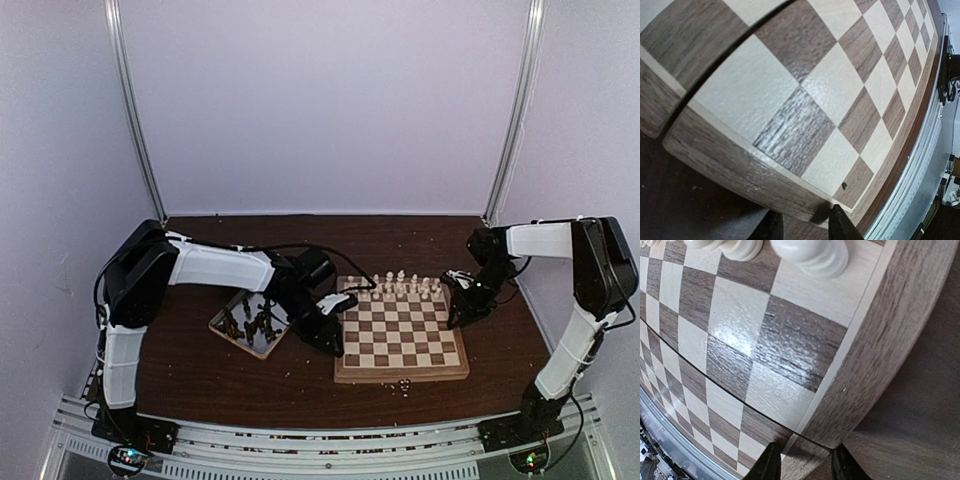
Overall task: Set up the chess pieces on the board
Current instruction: Move the chessboard to the center of the board.
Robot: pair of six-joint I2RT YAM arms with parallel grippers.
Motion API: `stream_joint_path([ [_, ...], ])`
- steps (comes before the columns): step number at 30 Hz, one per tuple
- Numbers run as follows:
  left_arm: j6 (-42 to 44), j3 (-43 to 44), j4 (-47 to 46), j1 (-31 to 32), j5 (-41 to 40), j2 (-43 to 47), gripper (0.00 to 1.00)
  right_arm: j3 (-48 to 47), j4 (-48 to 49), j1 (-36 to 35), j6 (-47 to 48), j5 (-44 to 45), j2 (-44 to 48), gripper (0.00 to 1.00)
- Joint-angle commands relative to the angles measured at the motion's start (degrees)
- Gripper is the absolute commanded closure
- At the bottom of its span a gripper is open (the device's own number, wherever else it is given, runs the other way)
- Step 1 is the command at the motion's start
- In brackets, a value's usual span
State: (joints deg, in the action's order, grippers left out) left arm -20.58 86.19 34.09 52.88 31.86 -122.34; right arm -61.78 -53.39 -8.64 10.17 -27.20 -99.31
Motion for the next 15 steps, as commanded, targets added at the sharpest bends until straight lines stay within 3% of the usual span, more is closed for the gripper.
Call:
stream_joint_path([
  [1, 4.5, -1.4, -1.4, 2.0, 0.2, 4.9, 0.62, 0.6, -2.7, -0.1, 1.2, -7.2, 3.4, 0.63],
  [8, 11.0, -3.0, 7.3, 1.6, -10.2, 16.6, 0.46, -2.2, -2.0, 7.3, 1.6, -9.0, 9.7, 0.55],
  [12, 9.7, -3.4, 10.6, -1.7, -20.7, 20.3, 0.44, -1.4, 3.8, 8.0, 0.8, -10.2, 14.0, 0.55],
  [15, 6.9, -3.4, 13.0, -6.6, -28.3, 21.2, 0.46, 0.1, 11.9, 7.9, 1.7, -15.9, 17.9, 0.55],
])
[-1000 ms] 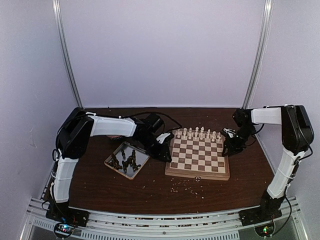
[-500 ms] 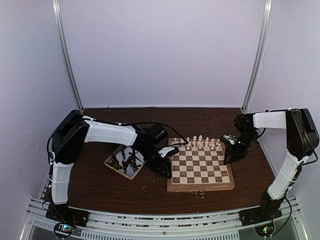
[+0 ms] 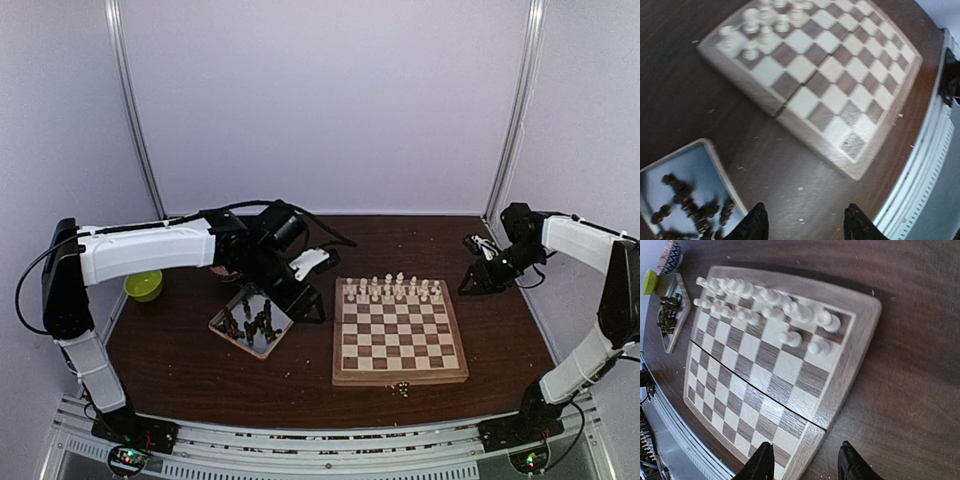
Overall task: Set up the chess pieces on the board
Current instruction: Move the chessboard to the center of the board, then pick up the bishop from the storage box.
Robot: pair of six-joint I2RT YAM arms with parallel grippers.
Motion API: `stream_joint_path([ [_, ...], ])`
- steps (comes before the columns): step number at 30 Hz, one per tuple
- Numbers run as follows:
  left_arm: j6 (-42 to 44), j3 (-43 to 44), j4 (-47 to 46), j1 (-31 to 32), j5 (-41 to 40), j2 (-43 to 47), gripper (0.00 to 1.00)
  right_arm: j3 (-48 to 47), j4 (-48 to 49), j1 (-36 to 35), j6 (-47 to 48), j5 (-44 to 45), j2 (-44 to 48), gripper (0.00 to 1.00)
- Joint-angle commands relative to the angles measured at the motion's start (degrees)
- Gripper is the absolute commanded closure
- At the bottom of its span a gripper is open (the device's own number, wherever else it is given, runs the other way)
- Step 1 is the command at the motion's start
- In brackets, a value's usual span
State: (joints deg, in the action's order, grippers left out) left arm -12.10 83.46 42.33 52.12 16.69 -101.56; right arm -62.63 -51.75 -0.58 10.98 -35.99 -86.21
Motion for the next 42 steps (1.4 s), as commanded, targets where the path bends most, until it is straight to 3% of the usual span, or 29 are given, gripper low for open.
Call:
stream_joint_path([
  [1, -2.4, -0.9, 5.0, -7.4, -14.4, 0.4, 0.46, 1.6, 12.6, -0.2, 1.4, -9.0, 5.9, 0.56],
  [8, -3.0, 1.6, 9.7, -12.3, -23.5, -2.9, 0.41, 3.8, 15.0, -2.0, 6.6, -13.4, 12.3, 0.55],
  [22, -1.7, -1.3, 6.8, -16.2, -25.9, -4.2, 0.46, 3.9, 18.7, -4.6, 6.7, -13.7, 16.1, 0.58],
  [27, -0.5, -1.3, 6.0, -16.9, -25.8, -5.8, 0.51, 0.5, 23.6, -4.9, 1.1, -14.6, 17.3, 0.58],
  [34, -0.3, -2.8, 3.4, -17.6, -24.1, -7.3, 0.6, 9.5, 28.0, -5.1, 3.2, -12.3, 17.4, 0.57],
  [42, -1.0, -1.6, 2.6, -17.8, -23.5, -10.8, 0.69, 8.4, 28.6, -5.1, 3.1, -11.7, 16.7, 0.58],
])
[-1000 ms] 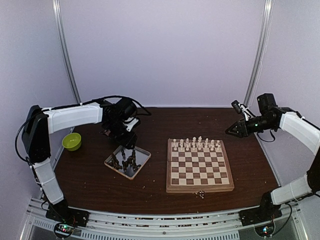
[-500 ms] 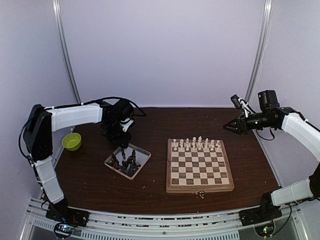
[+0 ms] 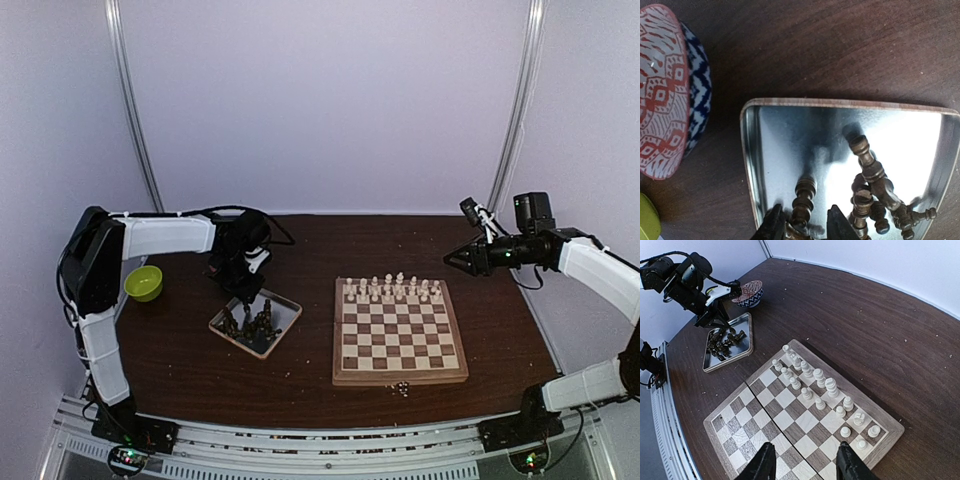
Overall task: Set up the chess pieces on the board
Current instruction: Pick up the bishop from the storage box.
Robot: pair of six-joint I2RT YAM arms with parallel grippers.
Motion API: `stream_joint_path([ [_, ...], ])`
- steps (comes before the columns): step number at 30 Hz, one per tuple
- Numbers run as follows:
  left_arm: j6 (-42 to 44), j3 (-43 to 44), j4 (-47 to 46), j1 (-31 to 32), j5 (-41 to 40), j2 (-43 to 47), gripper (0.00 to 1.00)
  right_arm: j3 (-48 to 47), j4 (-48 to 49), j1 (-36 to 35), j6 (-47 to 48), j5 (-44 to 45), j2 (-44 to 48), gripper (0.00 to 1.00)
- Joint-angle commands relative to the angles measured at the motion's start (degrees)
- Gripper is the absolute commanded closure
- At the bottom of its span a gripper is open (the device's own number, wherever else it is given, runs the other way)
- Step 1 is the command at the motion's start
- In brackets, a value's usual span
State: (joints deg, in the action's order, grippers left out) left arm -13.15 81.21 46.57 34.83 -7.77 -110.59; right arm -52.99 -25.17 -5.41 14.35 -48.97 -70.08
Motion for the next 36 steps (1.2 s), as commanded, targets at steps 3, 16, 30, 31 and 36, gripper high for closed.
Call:
stream_joint_path([
  [3, -0.4, 0.7, -1.6, -0.5, 1.1, -2.4, 0.71, -0.3, 2.4, -0.3, 0.3, 1.5, 1.2, 0.57],
  [16, -0.1, 1.1, -0.6, -0.6, 0.1, -3.1, 0.78, -0.8, 1.8, -0.3, 0.7, 1.5, 0.5, 0.57],
  [30, 0.9, 2.7, 1.7, -0.5, -0.6, -2.3, 0.92, -1.1, 1.6, -0.3, 0.4, 1.9, -0.1, 0.58],
  [31, 0.8, 3.1, 2.0, -0.6, 0.0, -1.9, 0.92, -1.0, 1.7, -0.3, 0.3, 1.9, -0.1, 0.57],
  [36, 0.6, 4.8, 2.0, -0.8, 2.0, 1.6, 0.94, -0.9, 1.8, -0.3, 0.1, 1.7, -0.1, 0.57],
])
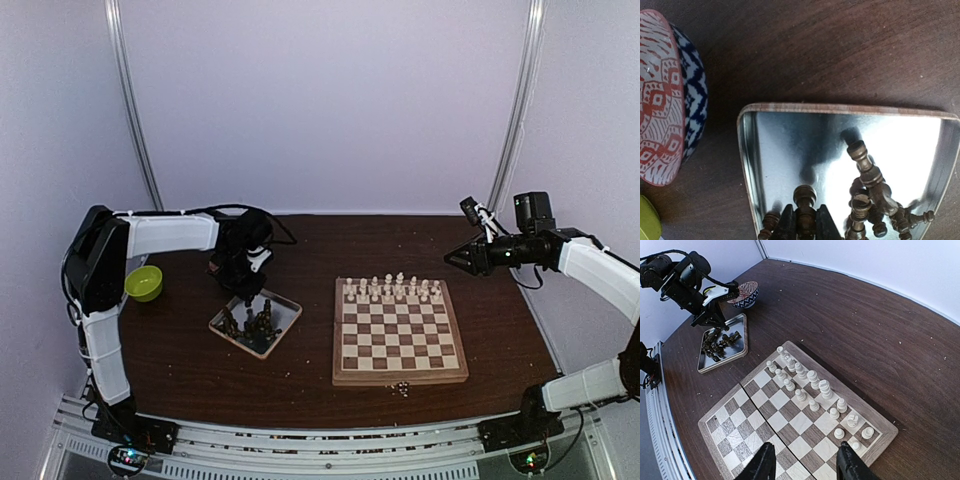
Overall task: Set up the chess pieces on the board
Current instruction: Pick up the bishop from the storage box, then place the bishop on f8.
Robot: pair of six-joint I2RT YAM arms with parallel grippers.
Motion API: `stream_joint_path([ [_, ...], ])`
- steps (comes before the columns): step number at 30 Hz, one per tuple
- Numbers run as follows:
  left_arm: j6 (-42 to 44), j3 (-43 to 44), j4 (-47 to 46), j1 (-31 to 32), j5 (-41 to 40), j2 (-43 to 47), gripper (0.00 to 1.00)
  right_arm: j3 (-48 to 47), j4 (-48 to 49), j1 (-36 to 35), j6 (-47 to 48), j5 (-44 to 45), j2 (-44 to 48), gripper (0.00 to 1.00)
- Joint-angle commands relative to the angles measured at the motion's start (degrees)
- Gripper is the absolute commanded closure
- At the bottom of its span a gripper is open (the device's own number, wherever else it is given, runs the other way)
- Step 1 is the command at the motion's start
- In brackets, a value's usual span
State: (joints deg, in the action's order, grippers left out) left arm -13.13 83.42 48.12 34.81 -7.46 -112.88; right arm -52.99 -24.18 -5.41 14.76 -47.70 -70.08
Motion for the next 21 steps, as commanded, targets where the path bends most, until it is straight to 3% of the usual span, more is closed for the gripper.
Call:
stream_joint_path([
  [1, 0.5, 2.9, 0.5, -0.8, 2.2, 4.7, 0.93, -1.0, 0.7, -0.3, -0.3, 0.6, -0.1, 0.57],
  [7, 2.7, 3.1, -4.1, 0.9, 12.1, 9.5, 0.92, -0.9, 0.7, -0.3, -0.2, 0.6, 0.1, 0.58],
  [14, 9.4, 5.6, -8.7, 10.3, 21.6, 7.4, 0.92, -1.0, 0.4, -0.3, 0.2, 0.8, -0.1, 0.58],
  [21, 18.3, 14.1, -1.3, 21.3, 17.3, -0.8, 0.92, -1.1, 0.3, -0.3, 0.3, 2.0, -0.4, 0.58],
])
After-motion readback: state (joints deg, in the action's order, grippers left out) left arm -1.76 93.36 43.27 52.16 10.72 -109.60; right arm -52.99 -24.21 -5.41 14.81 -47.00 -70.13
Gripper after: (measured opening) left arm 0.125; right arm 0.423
